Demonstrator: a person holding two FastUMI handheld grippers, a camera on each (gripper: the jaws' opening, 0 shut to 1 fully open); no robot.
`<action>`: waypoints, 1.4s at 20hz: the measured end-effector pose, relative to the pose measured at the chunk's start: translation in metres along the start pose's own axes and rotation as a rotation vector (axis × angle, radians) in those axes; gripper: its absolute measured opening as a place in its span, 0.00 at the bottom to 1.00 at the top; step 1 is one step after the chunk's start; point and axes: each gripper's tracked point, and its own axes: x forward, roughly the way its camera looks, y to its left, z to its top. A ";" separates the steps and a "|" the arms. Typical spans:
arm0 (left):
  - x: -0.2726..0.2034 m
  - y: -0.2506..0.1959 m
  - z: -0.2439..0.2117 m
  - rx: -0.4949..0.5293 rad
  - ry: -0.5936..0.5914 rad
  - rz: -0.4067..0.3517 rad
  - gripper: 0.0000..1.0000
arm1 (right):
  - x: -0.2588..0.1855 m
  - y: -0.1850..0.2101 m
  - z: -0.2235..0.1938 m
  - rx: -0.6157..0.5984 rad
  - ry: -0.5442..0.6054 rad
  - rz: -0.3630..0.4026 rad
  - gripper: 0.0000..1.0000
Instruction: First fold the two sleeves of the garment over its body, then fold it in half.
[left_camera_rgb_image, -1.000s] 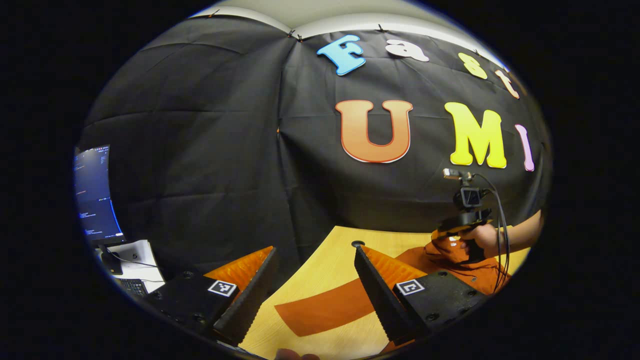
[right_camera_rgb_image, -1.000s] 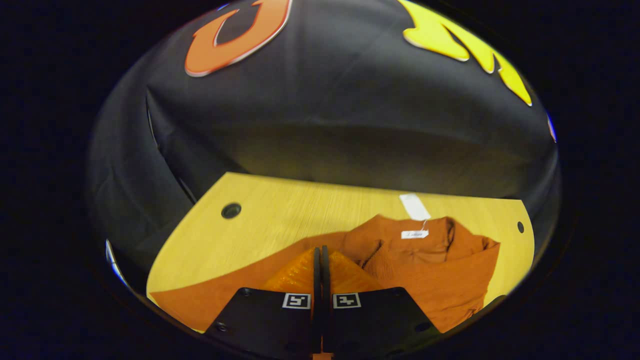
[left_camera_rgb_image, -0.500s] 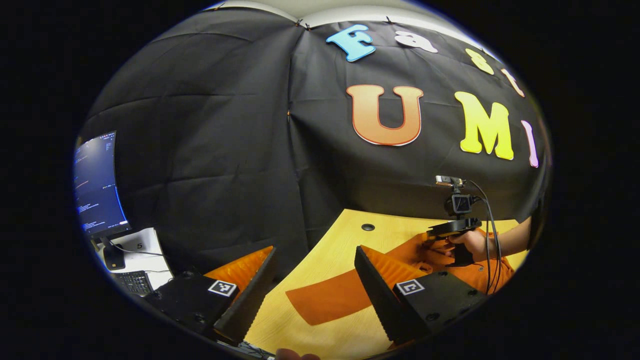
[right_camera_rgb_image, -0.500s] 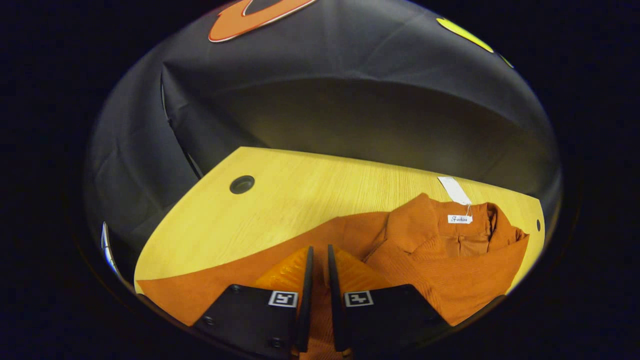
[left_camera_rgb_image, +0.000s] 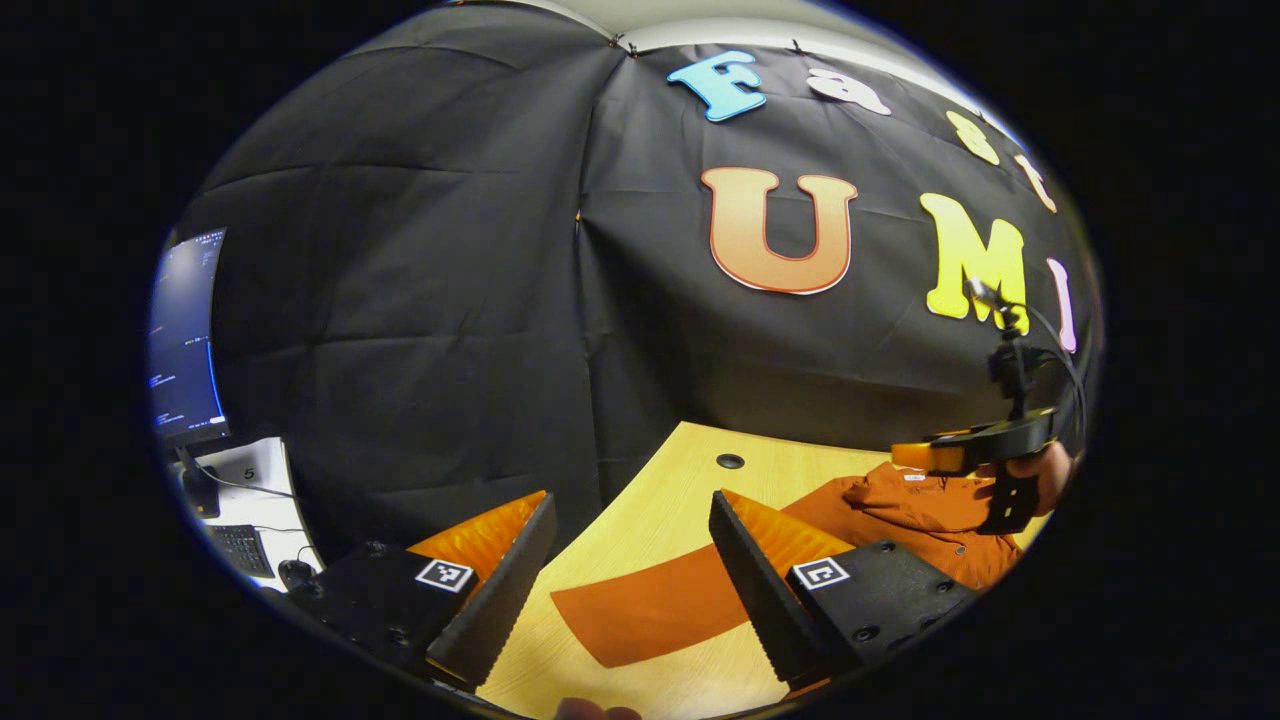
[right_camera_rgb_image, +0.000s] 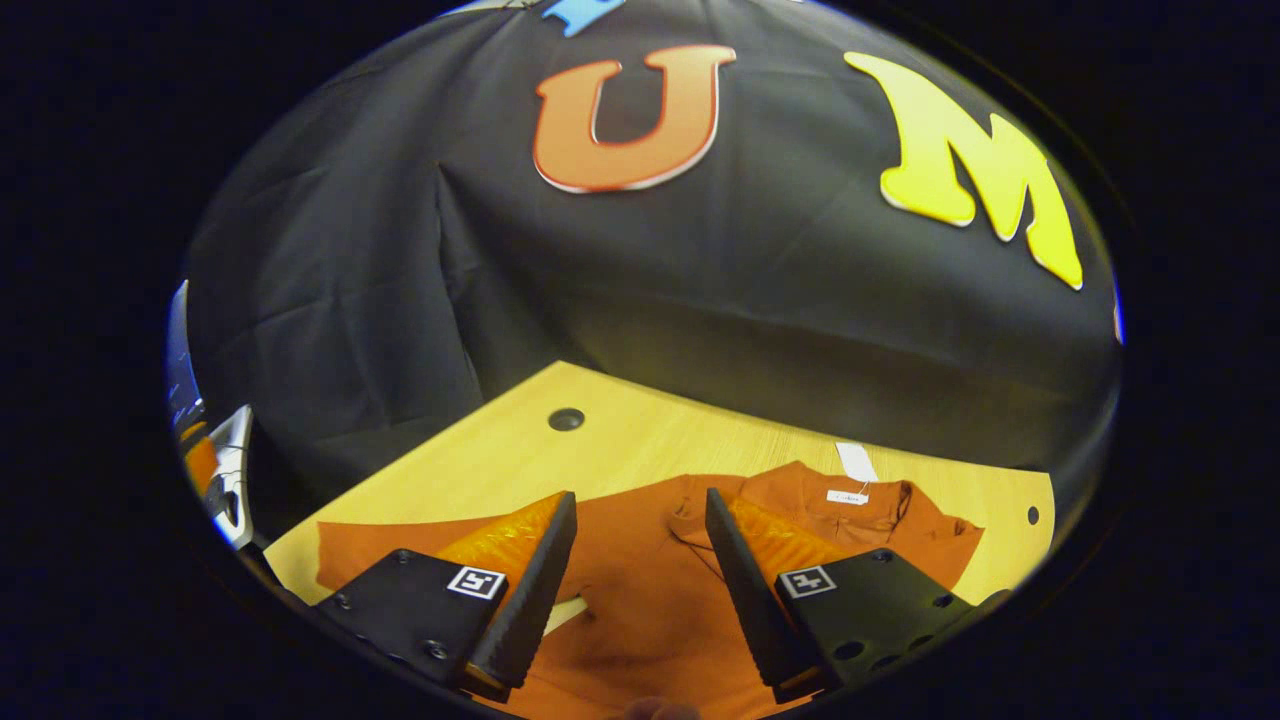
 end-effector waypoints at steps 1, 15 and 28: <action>0.001 0.001 -0.003 0.001 -0.001 -0.010 1.00 | -0.021 0.000 0.005 -0.015 -0.024 0.008 0.84; 0.071 0.045 -0.170 -0.114 0.355 -0.051 0.99 | -0.222 -0.086 -0.062 0.149 0.019 -0.201 0.82; 0.072 0.056 -0.185 -0.152 0.439 0.075 0.03 | -0.247 -0.108 -0.064 0.199 0.013 -0.256 0.82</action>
